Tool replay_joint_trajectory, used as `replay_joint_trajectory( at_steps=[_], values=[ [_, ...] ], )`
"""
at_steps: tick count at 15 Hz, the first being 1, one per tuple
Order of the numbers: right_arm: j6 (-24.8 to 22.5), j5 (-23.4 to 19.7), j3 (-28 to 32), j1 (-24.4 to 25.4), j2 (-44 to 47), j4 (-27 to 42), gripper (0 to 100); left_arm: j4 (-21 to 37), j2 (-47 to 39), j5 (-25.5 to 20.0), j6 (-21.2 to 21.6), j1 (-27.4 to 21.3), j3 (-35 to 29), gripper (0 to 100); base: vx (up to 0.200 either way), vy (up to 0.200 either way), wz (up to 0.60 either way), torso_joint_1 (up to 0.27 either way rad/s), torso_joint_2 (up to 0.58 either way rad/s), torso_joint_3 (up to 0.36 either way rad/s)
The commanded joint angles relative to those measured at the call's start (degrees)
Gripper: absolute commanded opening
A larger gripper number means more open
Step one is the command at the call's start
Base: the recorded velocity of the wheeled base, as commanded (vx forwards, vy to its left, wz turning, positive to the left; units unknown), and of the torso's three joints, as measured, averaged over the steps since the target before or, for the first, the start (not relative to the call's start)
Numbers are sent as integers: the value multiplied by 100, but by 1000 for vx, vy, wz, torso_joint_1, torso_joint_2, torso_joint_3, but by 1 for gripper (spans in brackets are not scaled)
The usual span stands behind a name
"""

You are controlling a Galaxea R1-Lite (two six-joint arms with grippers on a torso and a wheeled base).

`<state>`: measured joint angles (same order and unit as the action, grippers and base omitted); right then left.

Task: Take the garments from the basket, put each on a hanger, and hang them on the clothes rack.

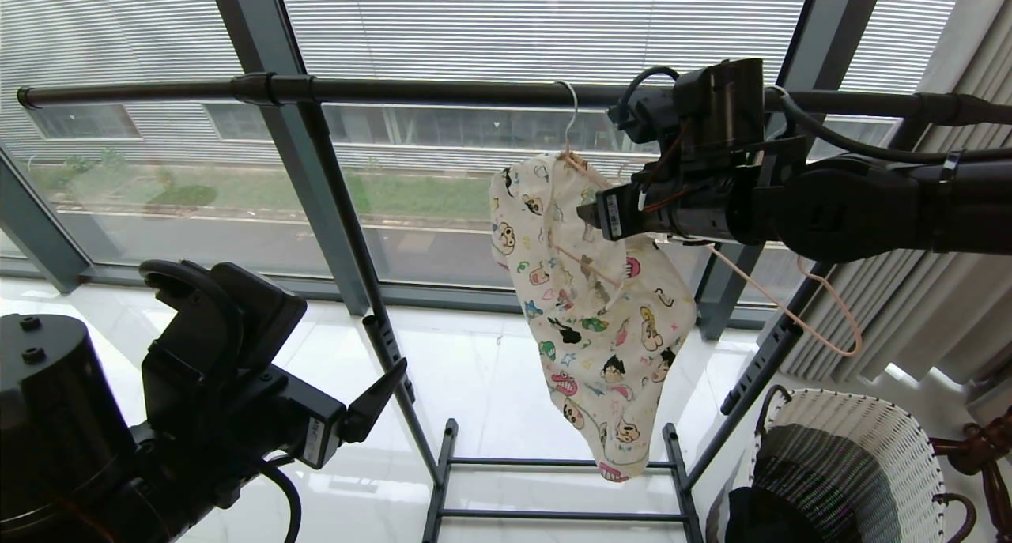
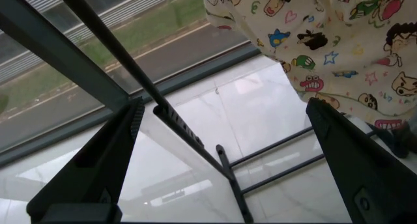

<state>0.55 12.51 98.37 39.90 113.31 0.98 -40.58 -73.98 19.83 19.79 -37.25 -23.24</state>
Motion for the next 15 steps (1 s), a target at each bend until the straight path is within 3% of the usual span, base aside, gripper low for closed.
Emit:
replay_joint_trajectory(
  at_steps=[1, 4, 7, 10, 12, 15],
  values=[
    [7, 6, -125, 71, -345, 96, 100, -2, -2, 3, -19, 16, -6, 100, 0, 0, 0, 0, 0, 0],
    [7, 32, -731, 194, -1153, 773, 100, 6, 24, 64, -106, 236, 109, 100, 0, 0, 0, 0, 0, 0],
    [-20, 173, -2085, 194, -2656, 1792, 100, -2, 86, 390, -273, 772, 451, 100, -133, 0, 0, 2, 3, 2],
    [-72, 780, -3095, 141, -3799, 2117, 100, -2, 156, 381, -265, 1133, 460, 100, -200, 0, 0, 2, 2, -2],
    [-354, 806, -3377, -228, -4405, 2539, 100, 6, 227, 381, -247, 1177, 513, 100, -200, 0, 0, -10, 5, 7],
    [-565, 823, -3886, -1037, -4942, 2601, 100, 6, 235, 390, -247, 1405, 601, 100, -200, 0, 0, 1, 2, 4]
  ],
)
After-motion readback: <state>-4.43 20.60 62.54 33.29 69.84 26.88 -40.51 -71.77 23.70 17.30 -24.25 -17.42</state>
